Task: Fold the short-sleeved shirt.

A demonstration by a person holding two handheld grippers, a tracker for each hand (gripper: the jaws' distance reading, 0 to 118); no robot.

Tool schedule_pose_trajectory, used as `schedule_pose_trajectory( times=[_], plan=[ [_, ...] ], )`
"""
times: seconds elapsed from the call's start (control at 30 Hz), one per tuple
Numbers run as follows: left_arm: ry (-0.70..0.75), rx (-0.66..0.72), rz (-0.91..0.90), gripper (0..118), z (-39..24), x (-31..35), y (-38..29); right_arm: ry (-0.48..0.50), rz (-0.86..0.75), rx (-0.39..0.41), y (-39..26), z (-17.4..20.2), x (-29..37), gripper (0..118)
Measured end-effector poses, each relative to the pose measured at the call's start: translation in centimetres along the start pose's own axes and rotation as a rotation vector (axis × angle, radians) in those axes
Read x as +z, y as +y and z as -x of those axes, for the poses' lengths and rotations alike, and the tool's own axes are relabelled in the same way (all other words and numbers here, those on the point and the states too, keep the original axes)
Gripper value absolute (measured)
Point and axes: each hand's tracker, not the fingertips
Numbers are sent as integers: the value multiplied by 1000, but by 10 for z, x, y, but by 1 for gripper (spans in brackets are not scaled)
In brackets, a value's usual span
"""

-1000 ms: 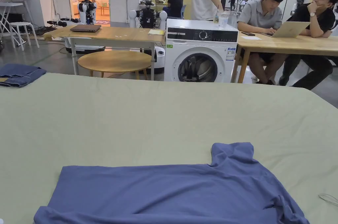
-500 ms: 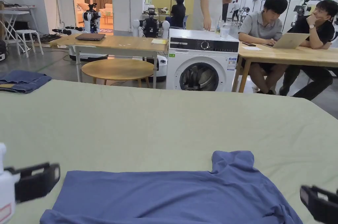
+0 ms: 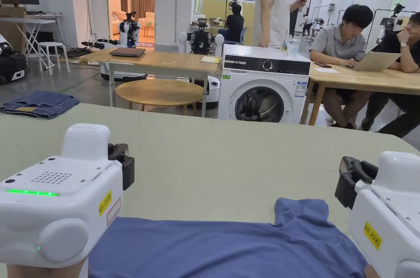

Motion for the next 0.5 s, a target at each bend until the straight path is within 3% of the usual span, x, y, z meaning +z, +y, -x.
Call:
schedule_pose_trajectory(
  times=[0.13,0.23,0.37,0.4,0.47,0.5],
  plan=[
    [-12,45,154,0,24,-42,-4,14,31,29,-7,3,-11,0],
    [-89,148,444,0,54,-97,-17,17,59,21,-12,2,-22,0],
    [8,153,689,0,81,-164,-48,24,121,19,-22,-1,-42,0],
    [35,157,739,6,83,-177,-55,24,134,23,-26,-2,-47,0],
    [48,189,801,74,95,-202,-69,27,172,30,-33,-4,-59,0],
    [60,200,823,98,99,-213,-77,27,187,28,-39,-4,-63,0]
  ],
)
